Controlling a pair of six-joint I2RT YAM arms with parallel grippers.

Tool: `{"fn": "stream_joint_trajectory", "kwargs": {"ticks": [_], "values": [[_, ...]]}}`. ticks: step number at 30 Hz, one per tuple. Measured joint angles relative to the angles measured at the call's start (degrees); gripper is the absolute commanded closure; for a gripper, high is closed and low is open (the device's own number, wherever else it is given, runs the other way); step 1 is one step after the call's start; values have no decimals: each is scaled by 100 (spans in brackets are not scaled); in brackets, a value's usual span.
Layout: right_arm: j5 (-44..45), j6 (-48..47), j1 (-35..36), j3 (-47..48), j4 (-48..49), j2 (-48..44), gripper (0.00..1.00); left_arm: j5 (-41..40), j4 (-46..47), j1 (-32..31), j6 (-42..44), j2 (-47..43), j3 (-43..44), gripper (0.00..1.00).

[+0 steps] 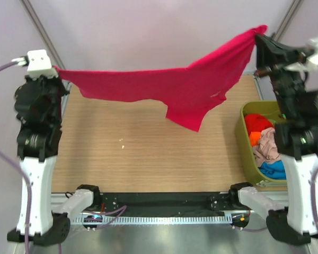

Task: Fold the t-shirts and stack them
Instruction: Flatten the tshirt out

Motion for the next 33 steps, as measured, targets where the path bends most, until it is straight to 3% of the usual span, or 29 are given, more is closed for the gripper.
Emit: {"fn": "stream_joint_trajectory", "kwargs": {"ticks": [8,15,19,22,29,33], "values": [[-201,-46,0,511,-1650,-1738,99,678,-603,0,-345,-1880,-142,100],[-170,-98,0,1346,-2142,-1978,99,872,-1204,-2,-291,-2041,505,100],[-140,-271,0,1390,-2044,-1615,99,879,-1252,-2,-155,-1838,592,100],[-210,-382,0,861,-1545,-1187,99,881,-1209,0,-83,-1572,413,100],[-573,-413,0,-1320,-258,236,99,758,-435,0,195,-774,-1399,100],[-772,-365,0,-2026,546,1528,99,682,199,33,350,356,-2026,100]]}}
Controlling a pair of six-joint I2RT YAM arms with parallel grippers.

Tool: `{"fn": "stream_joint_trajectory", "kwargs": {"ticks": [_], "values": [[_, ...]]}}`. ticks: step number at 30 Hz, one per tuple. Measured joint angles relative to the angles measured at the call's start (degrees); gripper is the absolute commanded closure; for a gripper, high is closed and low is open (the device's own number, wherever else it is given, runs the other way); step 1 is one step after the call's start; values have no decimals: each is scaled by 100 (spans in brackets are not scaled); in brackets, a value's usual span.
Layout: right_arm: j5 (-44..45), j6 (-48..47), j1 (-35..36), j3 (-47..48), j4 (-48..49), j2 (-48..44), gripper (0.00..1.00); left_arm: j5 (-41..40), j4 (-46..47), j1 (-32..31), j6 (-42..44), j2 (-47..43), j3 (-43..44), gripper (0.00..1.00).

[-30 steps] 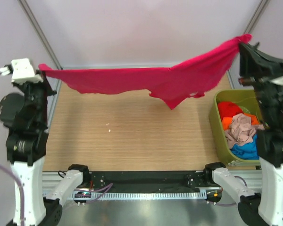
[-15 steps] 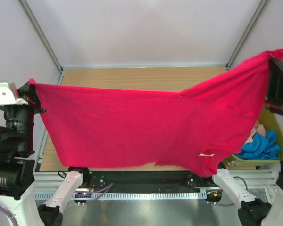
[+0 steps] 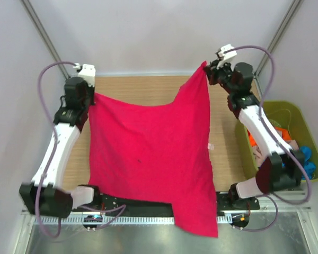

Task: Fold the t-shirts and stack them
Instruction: Flatten the tshirt out, then fold the tshirt

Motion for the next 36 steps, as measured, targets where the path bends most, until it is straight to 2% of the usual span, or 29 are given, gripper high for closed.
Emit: {"fn": "stream_joint_trajectory", "kwargs": {"ticks": [4,6,11,17,23,29,36], "values": [[-131,7,0,168,785,1589,99,50,662,221,52,1574,37,100],[-173,-9,-22,553,1049,2413,99,74,863,372,50,2323,271,100],[-162,-11,-59,1733,1412,4135,99,111,1198,699,70,4341,1539,100],[-129,-13,-146,2813,1703,5355,99,155,1285,831,144,5779,2968,100],[-234,7,-254,3097,2120,5755,99,245,1276,903,306,6476,3742,100],[-380,-153,-278,3025,2247,5748,99,181,1268,1001,551,6579,3711,100],[-417,-577,-278,2306,1912,5261,99,-66,1213,1012,723,6467,3265,100]]}}
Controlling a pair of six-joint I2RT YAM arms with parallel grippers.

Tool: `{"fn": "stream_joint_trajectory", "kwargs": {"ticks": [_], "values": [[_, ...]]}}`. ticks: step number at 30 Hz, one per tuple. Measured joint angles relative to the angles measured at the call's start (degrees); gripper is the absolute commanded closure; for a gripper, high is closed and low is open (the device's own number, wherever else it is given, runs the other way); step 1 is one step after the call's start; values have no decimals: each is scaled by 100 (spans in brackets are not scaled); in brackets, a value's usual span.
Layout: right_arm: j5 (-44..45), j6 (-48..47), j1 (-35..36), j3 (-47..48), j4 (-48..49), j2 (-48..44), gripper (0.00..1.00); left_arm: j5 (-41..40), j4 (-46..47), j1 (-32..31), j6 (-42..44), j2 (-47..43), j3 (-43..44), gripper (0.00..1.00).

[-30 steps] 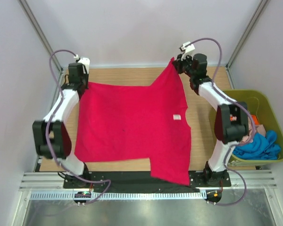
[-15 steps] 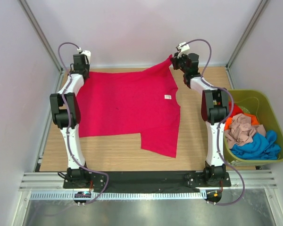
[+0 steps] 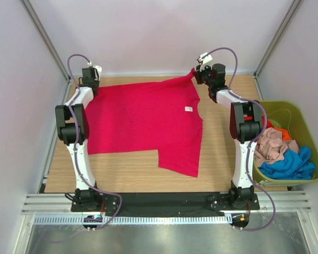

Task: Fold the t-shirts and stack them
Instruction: Fold the tshirt

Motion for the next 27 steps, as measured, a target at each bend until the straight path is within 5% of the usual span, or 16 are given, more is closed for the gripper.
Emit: {"fn": "stream_joint_trajectory", "kwargs": {"ticks": [11,27], "values": [[72,-374,68,-1296,-516,-1714,99,-304,-422,-4,-334,-1019,-1130,100],[785,-153,396,-2555,-1305,-2413,99,-1246,-1506,-275,-994,-1478,-1705,100]]}}
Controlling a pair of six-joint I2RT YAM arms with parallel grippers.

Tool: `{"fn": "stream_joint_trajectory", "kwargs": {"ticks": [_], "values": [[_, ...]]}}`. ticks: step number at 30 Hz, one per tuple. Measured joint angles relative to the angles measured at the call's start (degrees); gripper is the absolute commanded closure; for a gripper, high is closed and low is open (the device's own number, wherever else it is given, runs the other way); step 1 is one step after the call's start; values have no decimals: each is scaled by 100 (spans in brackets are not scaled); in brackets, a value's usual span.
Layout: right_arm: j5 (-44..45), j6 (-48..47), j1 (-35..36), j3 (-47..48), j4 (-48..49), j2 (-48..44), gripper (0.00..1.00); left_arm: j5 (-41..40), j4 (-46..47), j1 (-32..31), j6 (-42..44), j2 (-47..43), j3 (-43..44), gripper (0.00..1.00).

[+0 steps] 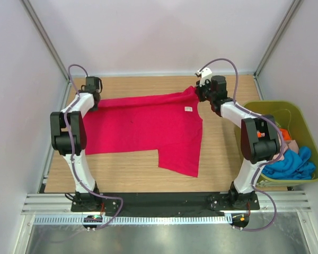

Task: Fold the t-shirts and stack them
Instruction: Fold the tshirt

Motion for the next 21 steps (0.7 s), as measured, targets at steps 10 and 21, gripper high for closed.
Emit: {"fn": "stream_joint_trajectory", "kwargs": {"ticks": [10,21], "values": [[254,-2,48,-699,-50,-297,99,-649,-424,0,-136,13,-138,100],[227,-2,50,-1102,-11,-601,98,-1034,-608,-63,-129,457,59,97]]}}
